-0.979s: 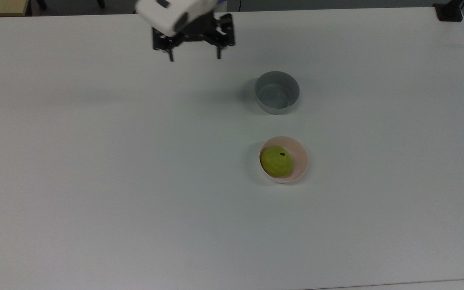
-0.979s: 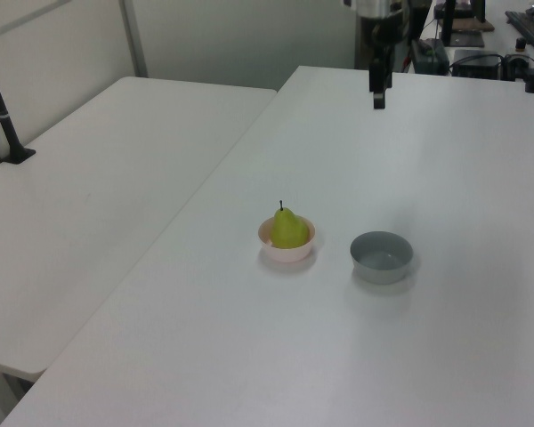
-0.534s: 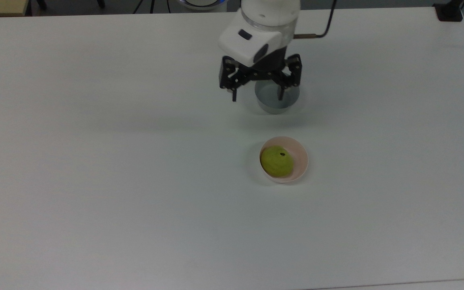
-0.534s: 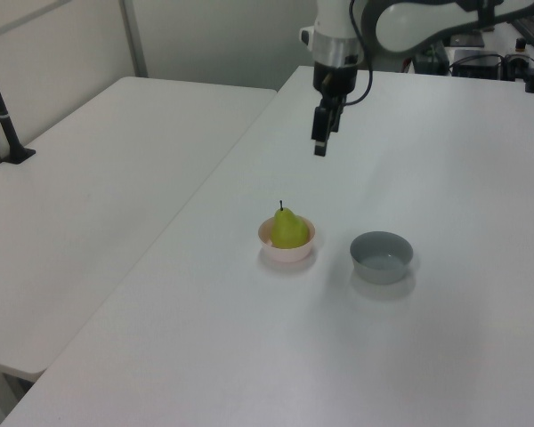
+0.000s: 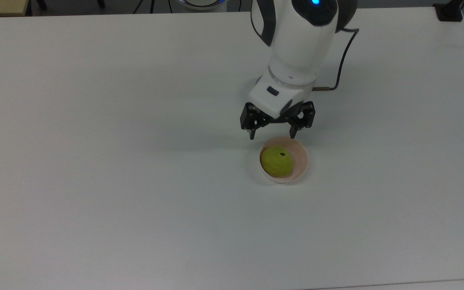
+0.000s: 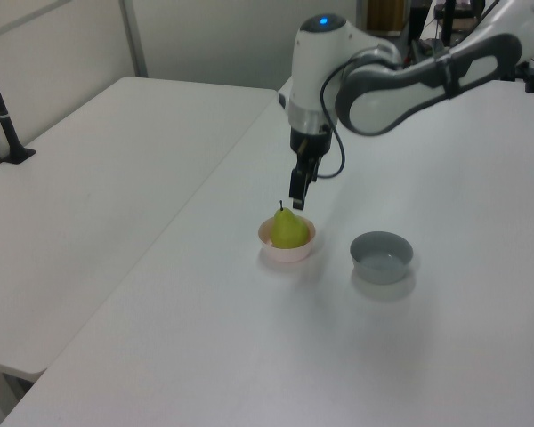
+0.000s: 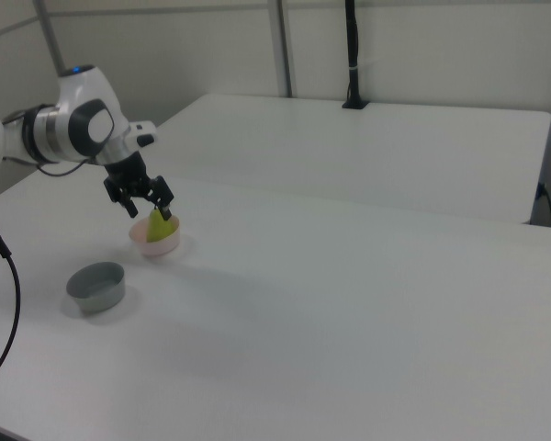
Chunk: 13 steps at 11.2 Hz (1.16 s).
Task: Pick up a pear from the bowl
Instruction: 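Lower the gripper into the pink bowl and close on the pear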
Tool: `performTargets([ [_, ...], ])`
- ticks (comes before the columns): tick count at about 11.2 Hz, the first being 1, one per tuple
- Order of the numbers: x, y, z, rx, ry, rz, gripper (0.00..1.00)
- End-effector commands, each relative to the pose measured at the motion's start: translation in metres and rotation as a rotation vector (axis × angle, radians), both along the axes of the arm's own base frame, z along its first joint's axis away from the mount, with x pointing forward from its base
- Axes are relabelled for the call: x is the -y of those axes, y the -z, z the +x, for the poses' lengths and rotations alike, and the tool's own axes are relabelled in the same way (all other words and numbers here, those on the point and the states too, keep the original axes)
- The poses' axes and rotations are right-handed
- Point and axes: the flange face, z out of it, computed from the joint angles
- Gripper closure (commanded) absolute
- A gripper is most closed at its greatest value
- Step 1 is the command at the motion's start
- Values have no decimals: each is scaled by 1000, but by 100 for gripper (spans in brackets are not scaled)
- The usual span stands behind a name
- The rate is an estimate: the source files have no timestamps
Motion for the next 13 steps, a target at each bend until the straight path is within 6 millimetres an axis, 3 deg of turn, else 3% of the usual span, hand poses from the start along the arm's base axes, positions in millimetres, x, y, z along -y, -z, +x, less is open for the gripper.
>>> performTargets([
  [1,-27,31,4,42,-15,-9,0],
  [2,-30,44,8,57,-19,-11,0],
  [6,-35,65,13,100,-6,-8,0],
  [7,-35,66,13,102,-8,-10,6],
  [10,-34,70,13,99,-20,-32,50],
  [11,-34,63,13,107,-18,-25,58],
  [13,-29,35,14,137,-8,-1,59],
])
